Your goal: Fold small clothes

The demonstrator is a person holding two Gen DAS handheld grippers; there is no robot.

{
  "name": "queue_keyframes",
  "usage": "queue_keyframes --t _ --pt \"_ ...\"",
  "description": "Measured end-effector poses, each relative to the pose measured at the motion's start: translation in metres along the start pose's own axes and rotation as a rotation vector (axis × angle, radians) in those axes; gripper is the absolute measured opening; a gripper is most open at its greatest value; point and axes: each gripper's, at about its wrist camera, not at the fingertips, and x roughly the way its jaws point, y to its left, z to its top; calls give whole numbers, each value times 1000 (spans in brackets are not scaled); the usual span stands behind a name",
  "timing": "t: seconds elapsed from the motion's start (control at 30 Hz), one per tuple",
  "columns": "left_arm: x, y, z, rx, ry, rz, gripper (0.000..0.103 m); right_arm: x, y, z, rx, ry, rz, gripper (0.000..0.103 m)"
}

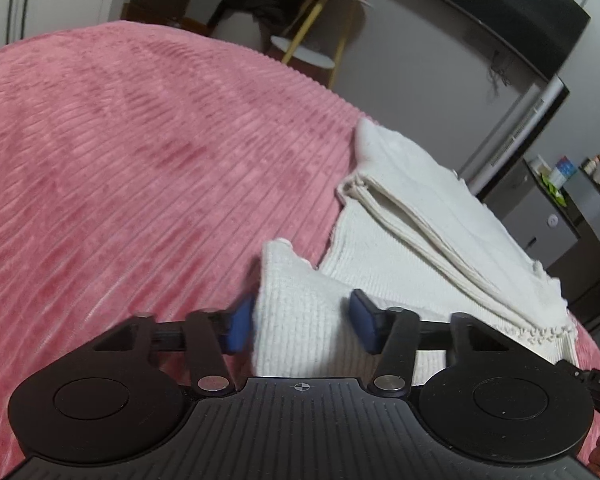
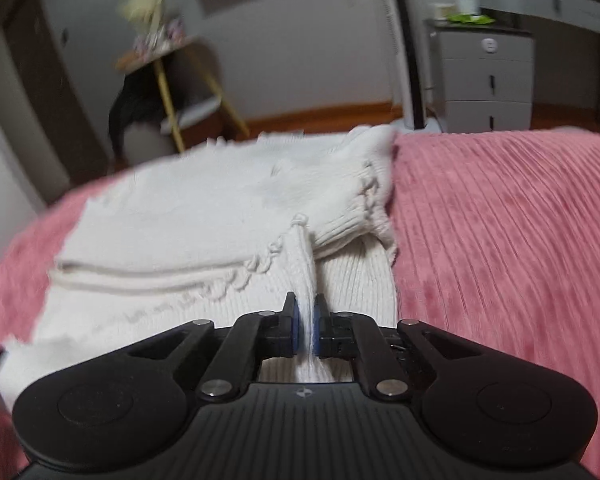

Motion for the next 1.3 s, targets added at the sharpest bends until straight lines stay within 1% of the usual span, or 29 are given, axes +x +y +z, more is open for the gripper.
queue_keyframes --t 0.07,0.1,0.13,0.17,0.2,0.23,0.27,0.37,0.4,0.43,0.47,0.5,0.6,0.67,0.77,0.83,0.93,1.0,1.13,1.3 --pt "3 -3 0 26 4 7 42 1 4 -3 -30 -13 -41 6" --pt "4 -4 1 38 5 12 35 3 8 -2 -55 -4 -61 7" --pt "4 -4 1 45 3 18 33 5 10 0 -76 10 -67 7" --pt "4 -4 2 46 -1 22 33 6 11 1 -84 11 -69 7" --pt "4 -4 3 41 -4 22 33 7 11 2 -84 11 -67 11" --pt "5 -2 3 33 -5 25 38 9 10 2 -78 16 -63 12" --pt "6 -1 4 25 -1 27 40 11 8 2 -71 23 -61 12" --pt "8 1 4 3 17 -7 39 14 2 -3 -39 7 -34 12" --pt "8 0 5 3 17 -18 32 15 -1 -3 -22 5 -29 11" --pt "8 0 5 7 21 -33 15 15 -3 -4 -4 4 -20 11" --pt "8 -1 5 10 24 -44 15 14 -5 -4 4 0 -8 9" --pt "6 -3 6 15 15 -37 15 13 -6 -4 -3 -6 2 7" --pt "-7 -14 9 72 -33 5 14 5 -6 -1 -29 -21 19 6" --pt "-20 -23 14 124 -78 -5 14 -4 -6 3 -43 -47 54 6" --pt "-38 -39 24 181 -144 -42 14 -18 -6 12 -44 -93 116 5" --pt "-42 -51 36 225 -172 -64 14 -24 -6 19 -41 -134 128 5" --pt "-36 -69 61 283 -212 -75 14 -25 -2 32 -43 -212 53 5" --pt "-25 -82 80 314 -239 -81 14 -20 -2 39 -28 -240 31 5" --pt "13 -108 114 363 -244 -70 14 5 5 54 -95 -258 -52 5" --pt "62 -139 136 466 -238 -28 14 43 13 80 -133 -261 -131 5"
